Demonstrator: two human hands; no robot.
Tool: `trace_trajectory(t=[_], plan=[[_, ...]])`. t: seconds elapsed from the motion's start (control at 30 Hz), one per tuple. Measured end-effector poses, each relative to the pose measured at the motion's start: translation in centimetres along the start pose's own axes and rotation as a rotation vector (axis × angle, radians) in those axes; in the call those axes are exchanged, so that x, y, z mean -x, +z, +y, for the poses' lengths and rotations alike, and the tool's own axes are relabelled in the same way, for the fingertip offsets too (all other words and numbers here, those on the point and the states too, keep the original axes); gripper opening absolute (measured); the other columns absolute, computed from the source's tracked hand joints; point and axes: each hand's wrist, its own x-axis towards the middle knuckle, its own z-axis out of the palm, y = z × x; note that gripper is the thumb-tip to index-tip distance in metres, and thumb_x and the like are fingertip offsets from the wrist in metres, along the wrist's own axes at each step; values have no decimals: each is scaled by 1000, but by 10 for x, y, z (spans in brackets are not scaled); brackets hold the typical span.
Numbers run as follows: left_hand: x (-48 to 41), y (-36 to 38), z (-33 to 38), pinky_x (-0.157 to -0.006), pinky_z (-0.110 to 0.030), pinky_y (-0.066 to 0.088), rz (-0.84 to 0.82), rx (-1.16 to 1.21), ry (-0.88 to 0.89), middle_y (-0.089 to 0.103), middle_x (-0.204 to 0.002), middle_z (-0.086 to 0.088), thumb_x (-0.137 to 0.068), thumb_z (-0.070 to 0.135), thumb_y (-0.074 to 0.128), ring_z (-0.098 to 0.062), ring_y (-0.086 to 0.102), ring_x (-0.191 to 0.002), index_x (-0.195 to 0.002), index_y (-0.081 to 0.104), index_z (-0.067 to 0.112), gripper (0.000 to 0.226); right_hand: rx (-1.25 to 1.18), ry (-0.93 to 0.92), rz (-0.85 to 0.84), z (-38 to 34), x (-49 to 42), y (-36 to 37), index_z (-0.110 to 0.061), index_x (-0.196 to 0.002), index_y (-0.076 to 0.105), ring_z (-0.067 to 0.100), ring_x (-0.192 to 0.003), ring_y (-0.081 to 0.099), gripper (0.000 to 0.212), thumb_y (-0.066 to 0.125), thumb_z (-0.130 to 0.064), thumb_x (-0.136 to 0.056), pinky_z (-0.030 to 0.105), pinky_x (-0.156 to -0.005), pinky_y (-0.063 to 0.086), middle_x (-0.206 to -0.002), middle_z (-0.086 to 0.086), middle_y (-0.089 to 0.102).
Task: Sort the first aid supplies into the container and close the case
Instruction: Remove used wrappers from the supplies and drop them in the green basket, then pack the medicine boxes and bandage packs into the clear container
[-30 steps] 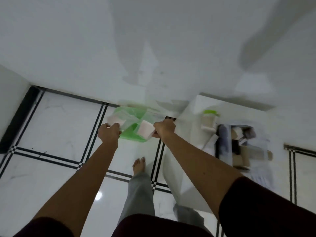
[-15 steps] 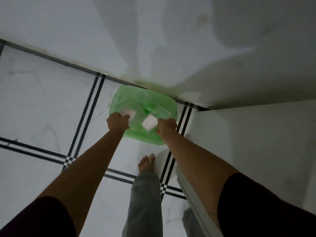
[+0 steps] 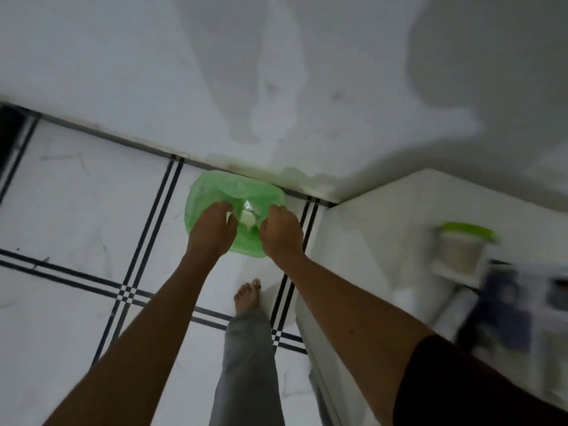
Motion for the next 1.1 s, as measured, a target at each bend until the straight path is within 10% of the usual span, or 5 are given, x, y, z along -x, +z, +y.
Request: trace_trajectory(t=[0.53,1.1], plan=[[300,-67,289,-92,-41,46,295,-4,419,62,-120,-17,-92,16,52,-34,57,-110,-116,60,2,29,-70,-370,457,99,281,-292,0,-97,60,36,-90,57,15,52,-7,-86,44,-77,49,-95,19,63],[264,-15,354,-104,-38,36,-48,-146,565,53,-134,-17,-82,9,57,-35,48,-122,-130,50,4,49,-158,36,527,236,299,-345,-6,-104,60,27,-94,57,20,51,-4,-87,30,-69,44,-102,12,61]])
